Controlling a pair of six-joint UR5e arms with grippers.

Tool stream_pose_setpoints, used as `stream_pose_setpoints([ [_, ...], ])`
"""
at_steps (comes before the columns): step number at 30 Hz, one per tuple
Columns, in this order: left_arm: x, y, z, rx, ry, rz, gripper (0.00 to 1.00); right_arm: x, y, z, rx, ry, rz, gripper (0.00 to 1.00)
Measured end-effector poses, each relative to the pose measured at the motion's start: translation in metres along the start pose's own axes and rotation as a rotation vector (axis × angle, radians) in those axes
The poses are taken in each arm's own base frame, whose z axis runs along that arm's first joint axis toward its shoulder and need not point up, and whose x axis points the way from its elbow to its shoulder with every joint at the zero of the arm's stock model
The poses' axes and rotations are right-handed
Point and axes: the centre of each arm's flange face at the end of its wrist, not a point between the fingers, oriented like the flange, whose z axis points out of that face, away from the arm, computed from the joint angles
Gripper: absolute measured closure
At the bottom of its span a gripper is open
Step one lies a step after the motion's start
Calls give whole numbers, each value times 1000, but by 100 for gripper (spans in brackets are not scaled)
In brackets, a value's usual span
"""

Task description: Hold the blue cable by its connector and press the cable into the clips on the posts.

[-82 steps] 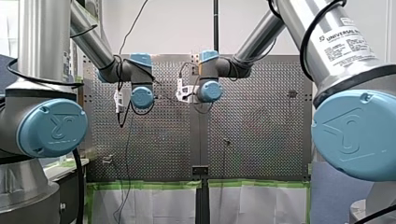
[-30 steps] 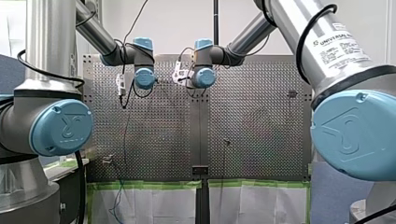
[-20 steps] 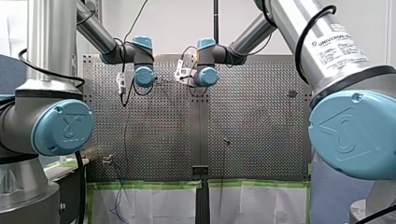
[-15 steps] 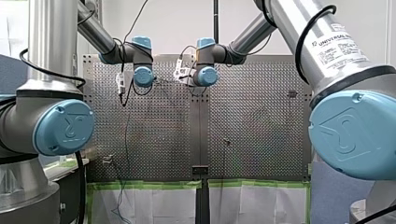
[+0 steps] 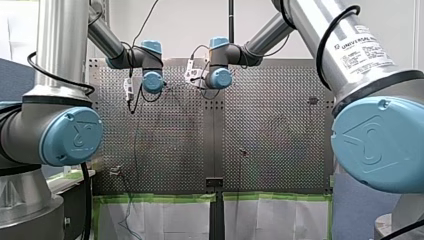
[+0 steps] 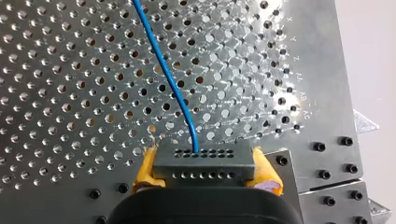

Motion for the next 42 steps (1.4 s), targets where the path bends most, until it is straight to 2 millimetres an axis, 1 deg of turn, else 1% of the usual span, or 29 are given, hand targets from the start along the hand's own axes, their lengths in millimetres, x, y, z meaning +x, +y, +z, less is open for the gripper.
stream_pose_setpoints([
  [6, -1, 7, 9, 1, -4, -9, 100, -4, 0, 1, 9, -6, 2, 100],
  [10, -2, 8, 16, 12, -7, -15, 100, -5, 2, 3, 8, -7, 4, 100],
  [16, 8, 6, 30, 36, 14, -20, 100, -5, 5, 5, 5, -7, 5, 100],
  [21, 10, 14, 40, 31, 9, -29, 100, -6, 9, 6, 0, -7, 4, 100],
  [27, 10, 17, 47, 52, -3, -36, 100, -9, 15, 8, -7, -10, 4, 100],
  [34, 5, 20, 56, 75, -26, -53, 100, -4, 18, 12, -6, -1, 3, 100],
  [39, 1, 30, 66, 63, -35, -60, 100, -5, 20, 14, -5, -1, -1, 100],
  [42, 2, 36, 72, 68, -34, -65, 100, -5, 22, 14, -2, 0, -3, 100],
])
